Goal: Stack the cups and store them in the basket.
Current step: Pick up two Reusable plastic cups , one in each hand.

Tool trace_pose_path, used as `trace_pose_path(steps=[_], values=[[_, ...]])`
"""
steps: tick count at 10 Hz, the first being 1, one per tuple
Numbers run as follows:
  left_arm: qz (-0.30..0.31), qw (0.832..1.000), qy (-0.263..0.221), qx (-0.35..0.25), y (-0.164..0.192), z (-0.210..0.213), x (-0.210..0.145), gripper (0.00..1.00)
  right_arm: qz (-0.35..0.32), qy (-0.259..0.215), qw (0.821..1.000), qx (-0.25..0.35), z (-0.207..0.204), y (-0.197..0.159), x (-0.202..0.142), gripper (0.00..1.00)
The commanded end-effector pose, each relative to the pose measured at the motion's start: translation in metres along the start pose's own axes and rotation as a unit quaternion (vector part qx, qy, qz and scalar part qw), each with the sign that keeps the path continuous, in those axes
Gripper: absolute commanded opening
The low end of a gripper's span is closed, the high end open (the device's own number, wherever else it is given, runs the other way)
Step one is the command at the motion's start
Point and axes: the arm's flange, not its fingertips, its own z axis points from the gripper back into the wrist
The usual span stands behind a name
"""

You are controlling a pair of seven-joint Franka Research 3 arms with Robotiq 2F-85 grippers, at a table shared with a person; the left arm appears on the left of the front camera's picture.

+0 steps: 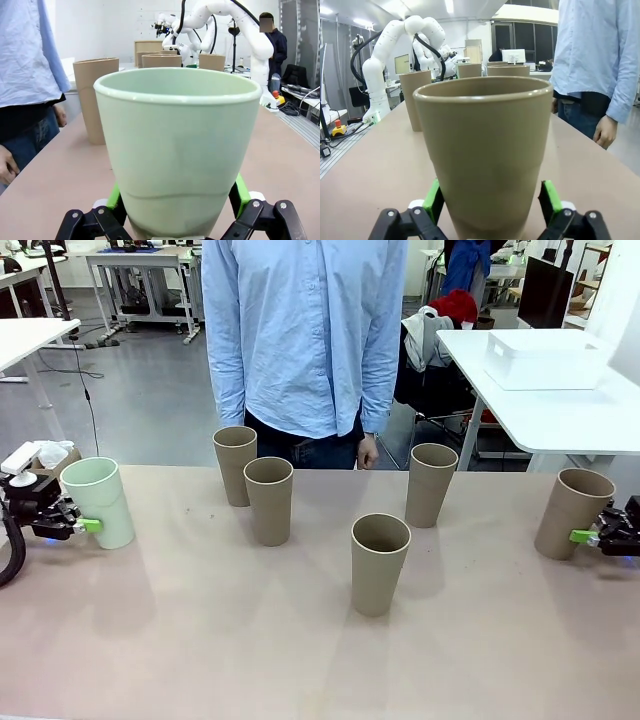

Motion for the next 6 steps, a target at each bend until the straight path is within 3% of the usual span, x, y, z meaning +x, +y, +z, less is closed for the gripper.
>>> trace_pose_path(steps=[1, 6], values=[[-0.014, 1.000, -0.018, 0.005, -0.0060, -0.0078, 0.0088, 1.00, -0.017, -0.008, 1.000, -0.018, -0.0122, -0.0028, 0.0066, 1.00], [-0.018, 0.999, -0.034, -0.007, -0.0088, -0.0080, 0.0126, 1.00, -0.026, -0.011, 1.000, -0.013, -0.0185, 0.0003, 0.0087, 1.00]])
